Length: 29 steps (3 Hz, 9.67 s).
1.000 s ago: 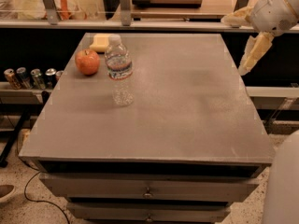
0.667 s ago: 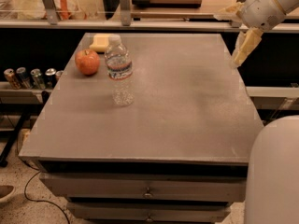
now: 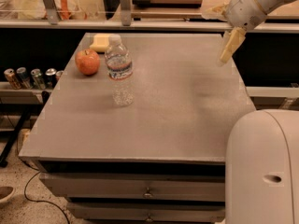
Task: Pick apple
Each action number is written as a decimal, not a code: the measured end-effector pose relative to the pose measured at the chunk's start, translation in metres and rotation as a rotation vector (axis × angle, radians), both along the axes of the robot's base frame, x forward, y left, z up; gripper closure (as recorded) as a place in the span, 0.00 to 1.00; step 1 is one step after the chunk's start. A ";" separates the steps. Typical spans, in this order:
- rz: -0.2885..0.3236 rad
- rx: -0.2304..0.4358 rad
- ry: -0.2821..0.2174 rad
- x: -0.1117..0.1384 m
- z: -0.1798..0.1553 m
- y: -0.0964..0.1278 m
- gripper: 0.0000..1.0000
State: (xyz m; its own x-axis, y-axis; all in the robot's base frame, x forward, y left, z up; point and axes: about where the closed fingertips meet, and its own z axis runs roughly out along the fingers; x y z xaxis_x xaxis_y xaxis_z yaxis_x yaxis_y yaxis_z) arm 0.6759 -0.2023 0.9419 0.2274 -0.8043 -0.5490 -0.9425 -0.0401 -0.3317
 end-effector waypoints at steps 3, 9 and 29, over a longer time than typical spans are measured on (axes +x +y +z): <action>0.075 0.037 0.031 0.013 -0.018 0.039 0.00; 0.172 0.089 0.174 0.000 -0.034 0.107 0.00; 0.221 0.315 0.301 0.040 -0.063 0.225 0.00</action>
Offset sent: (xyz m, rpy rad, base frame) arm -0.0117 0.0000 -0.0070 -0.0448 0.2297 0.2095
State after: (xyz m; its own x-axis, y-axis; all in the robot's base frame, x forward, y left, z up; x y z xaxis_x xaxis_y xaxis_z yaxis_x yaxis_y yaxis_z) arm 0.7158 0.0232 0.8794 0.1674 -0.5389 -0.8256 -0.9788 -0.1913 -0.0737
